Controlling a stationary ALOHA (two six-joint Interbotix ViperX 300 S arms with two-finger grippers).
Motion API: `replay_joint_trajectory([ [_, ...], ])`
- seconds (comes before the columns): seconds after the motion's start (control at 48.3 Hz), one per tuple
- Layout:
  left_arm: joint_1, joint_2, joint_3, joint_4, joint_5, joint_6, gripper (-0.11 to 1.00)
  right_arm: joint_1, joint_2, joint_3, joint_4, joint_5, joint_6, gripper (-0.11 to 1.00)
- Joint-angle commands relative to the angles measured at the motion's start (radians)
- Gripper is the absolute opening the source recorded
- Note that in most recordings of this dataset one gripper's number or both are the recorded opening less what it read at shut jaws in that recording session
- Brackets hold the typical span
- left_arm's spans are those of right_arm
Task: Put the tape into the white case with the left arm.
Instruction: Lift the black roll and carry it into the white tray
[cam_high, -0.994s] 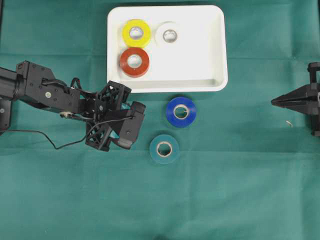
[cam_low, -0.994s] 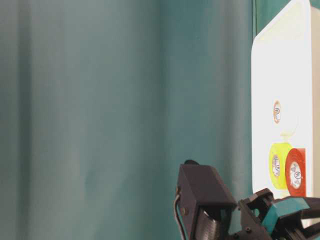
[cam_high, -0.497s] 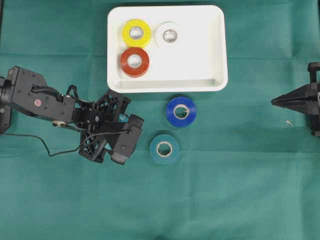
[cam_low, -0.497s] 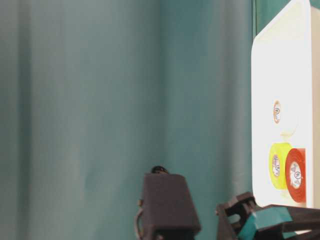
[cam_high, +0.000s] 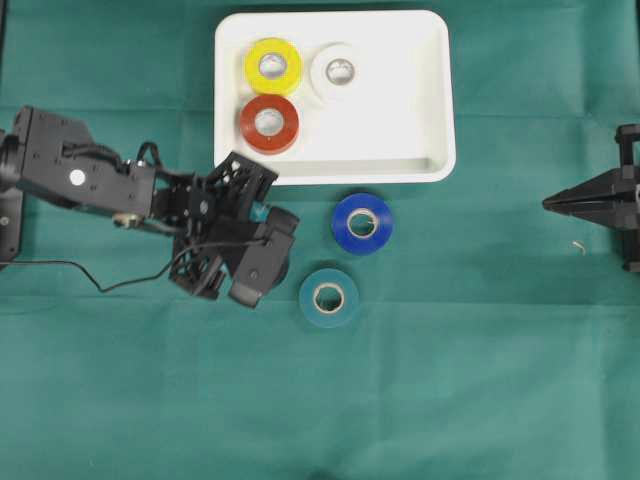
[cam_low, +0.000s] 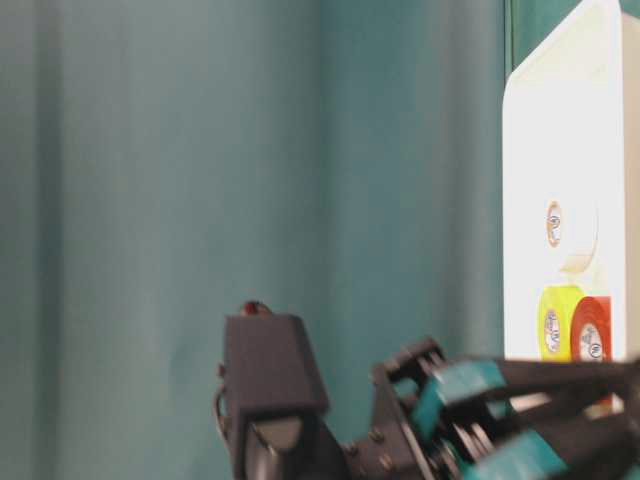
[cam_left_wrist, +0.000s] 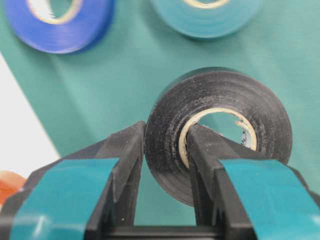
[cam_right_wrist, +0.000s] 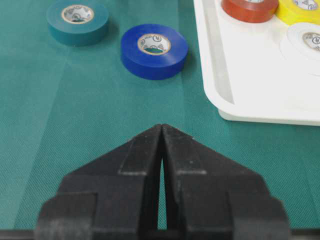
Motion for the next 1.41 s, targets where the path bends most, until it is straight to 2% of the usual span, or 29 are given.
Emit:
replay_joint_trajectory([
  [0.0,0.041,-0.015,-0.041,0.002,-0.003,0.023,0.24,-0.002,0.006,-0.009,-0.002,-0.012,0.000,-0.09],
  [0.373,0.196,0.080,-0.149,0.002,-0.025,0.107,0.24,0.000,0.006,-0.011,-0.002,-0.012,0.002,-0.09],
  [0.683,0.276,0.143,-0.215,0.002,-0.077,0.153,0.24,0.000,0.006,-0.009,-0.002,-0.012,0.000,-0.09],
  [1.076,0.308,0.213,-0.293,0.002,-0.084,0.156,0.24,-0.002,0.006,-0.009,-0.002,-0.012,0.000,-0.09],
  [1.387,0.308,0.221,-0.298,0.002,-0.081,0.156,0.24,-0.002,0.006,-0.009,-0.002,-0.012,0.002,-0.09],
])
